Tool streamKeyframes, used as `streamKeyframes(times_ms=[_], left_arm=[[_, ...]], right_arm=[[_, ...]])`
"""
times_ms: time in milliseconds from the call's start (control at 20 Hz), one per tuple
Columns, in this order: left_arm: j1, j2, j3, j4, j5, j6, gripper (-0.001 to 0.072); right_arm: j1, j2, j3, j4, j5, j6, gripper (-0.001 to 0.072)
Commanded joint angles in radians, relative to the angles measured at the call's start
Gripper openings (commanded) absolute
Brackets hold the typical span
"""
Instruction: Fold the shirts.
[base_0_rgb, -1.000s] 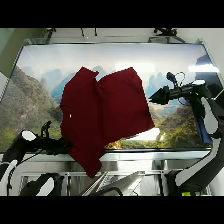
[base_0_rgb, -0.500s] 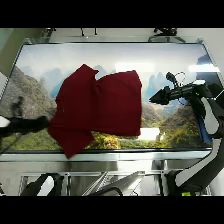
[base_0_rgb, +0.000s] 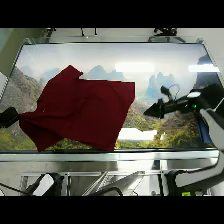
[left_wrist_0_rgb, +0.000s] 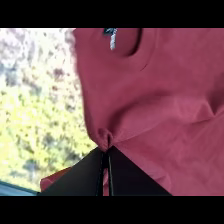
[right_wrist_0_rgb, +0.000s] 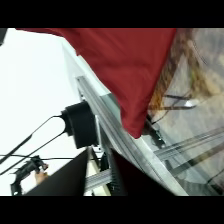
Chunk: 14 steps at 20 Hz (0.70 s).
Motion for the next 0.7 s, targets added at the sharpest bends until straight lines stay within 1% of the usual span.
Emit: streamKeyframes(times_ms=[0, 50, 100, 150, 200, 250, 350, 500, 600, 650], left_arm=[[0.012, -0.056, 0.012, -0.019, -0.003, 0.011, 0.0009], [0.012, -0.062, 0.012, -0.019, -0.003, 0.011, 0.0009], [0.012, -0.063, 0.011, -0.019, -0.001, 0.011, 0.0009], [0.012, -0.063, 0.011, -0.019, 0.001, 0.011, 0.0009], [0.012, -0.062, 0.011, -0.018, 0.001, 0.011, 0.0009], [0.012, -0.063, 0.011, -0.018, 0.001, 0.011, 0.0009], [0.013, -0.063, 0.011, -0.018, 0.001, 0.012, 0.0009], [0.013, -0.063, 0.011, -0.018, 0.001, 0.012, 0.0009], [0.013, -0.062, 0.011, -0.018, 0.001, 0.012, 0.0009], [0.013, -0.062, 0.011, -0.019, 0.001, 0.012, 0.0009]], right_arm=[[0.157, 0.202, -0.331, 0.077, -0.334, -0.102, 0.0558], [0.216, 0.22, -0.385, 0.139, -0.446, -0.103, 0.0653], [0.277, 0.221, -0.428, 0.204, -0.536, -0.103, 0.0652], [0.327, 0.21, -0.444, 0.221, -0.591, -0.103, 0.065], [0.37, 0.188, -0.444, 0.207, -0.605, -0.105, 0.0562], [0.416, 0.165, -0.444, 0.208, -0.619, -0.123, 0.0437], [0.509, 0.124, -0.444, 0.228, -0.663, -0.122, 0.0433], [0.64, 0.081, -0.444, 0.315, -0.738, -0.128, 0.0433], [0.699, 0.079, -0.438, 0.382, -0.764, -0.168, 0.0432], [0.716, 0.079, -0.426, 0.394, -0.766, -0.171, 0.0432]])
